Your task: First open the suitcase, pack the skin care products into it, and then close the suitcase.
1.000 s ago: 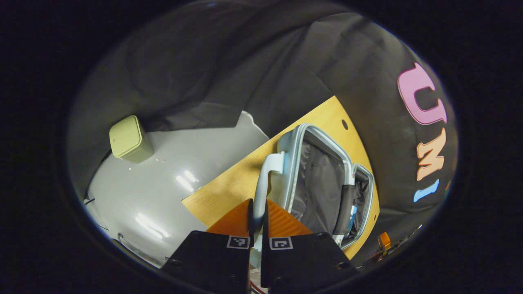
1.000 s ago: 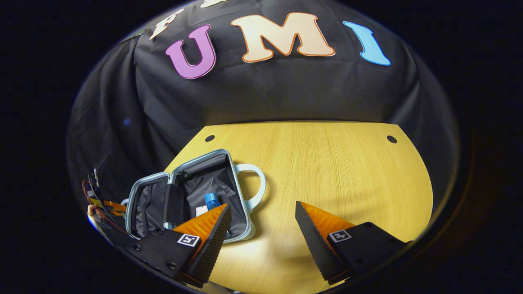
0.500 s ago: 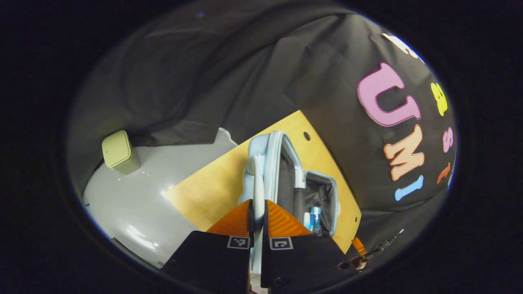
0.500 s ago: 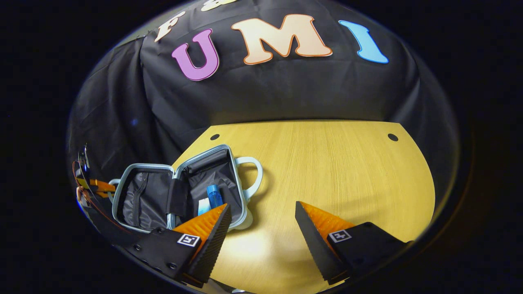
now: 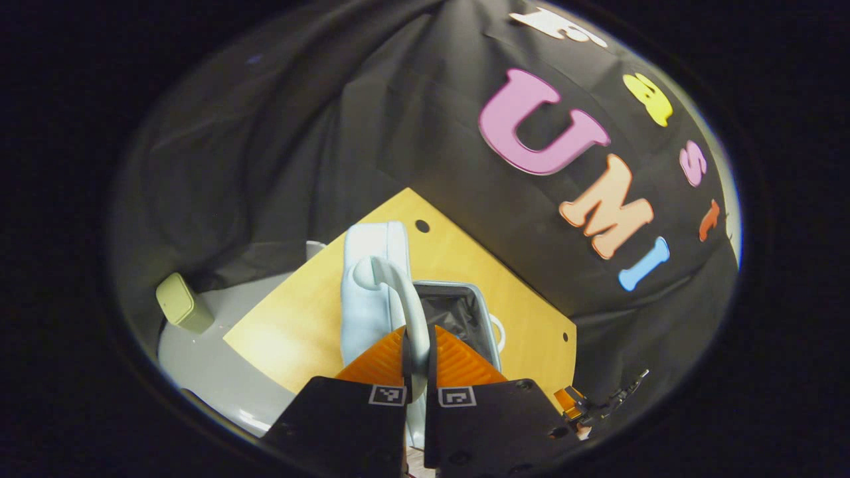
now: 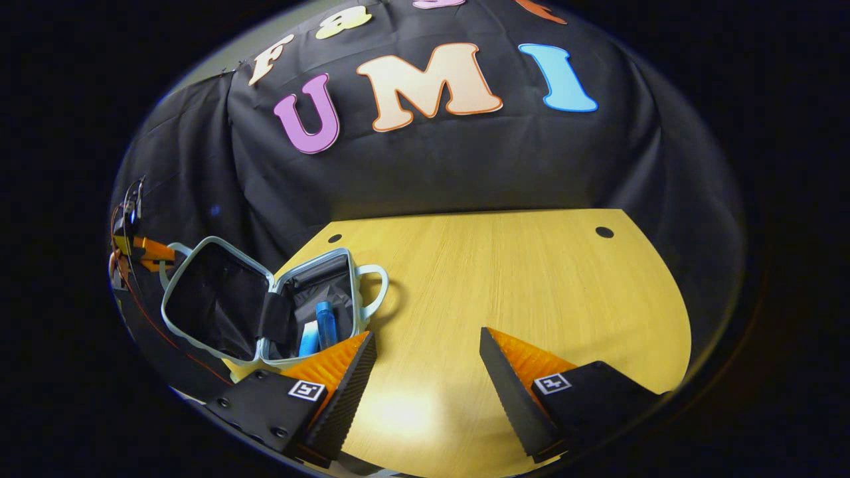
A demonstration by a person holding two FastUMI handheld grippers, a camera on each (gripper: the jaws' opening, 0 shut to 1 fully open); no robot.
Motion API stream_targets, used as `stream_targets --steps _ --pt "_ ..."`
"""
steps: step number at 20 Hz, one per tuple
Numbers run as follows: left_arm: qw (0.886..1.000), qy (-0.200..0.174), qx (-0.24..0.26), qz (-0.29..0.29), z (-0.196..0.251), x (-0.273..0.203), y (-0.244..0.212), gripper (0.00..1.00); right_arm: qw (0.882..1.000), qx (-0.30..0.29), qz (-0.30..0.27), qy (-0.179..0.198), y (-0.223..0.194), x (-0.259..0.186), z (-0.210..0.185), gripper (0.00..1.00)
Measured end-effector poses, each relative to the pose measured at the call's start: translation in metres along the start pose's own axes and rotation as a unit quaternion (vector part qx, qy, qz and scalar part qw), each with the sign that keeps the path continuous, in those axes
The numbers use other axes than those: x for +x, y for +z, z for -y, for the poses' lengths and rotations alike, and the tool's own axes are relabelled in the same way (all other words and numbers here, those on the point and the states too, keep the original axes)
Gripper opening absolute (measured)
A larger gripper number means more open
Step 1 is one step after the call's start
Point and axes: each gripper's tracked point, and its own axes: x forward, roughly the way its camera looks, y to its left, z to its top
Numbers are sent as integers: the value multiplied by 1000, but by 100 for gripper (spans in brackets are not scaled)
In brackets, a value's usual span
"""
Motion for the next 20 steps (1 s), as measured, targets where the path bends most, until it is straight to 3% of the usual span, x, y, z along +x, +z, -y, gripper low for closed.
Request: stream_targets --steps 5,11,20 --pt "998 -29 55 -27 82 38 -10 4 1000 16 17 -20 -1 -24 36 98" --pt "990 -76 85 -86 160 96 -41 3 997 57 43 -40 7 -45 70 98" --pt "971 -39 152 -182 207 213 -116 4 990 103 78 -53 22 -60 90 98"
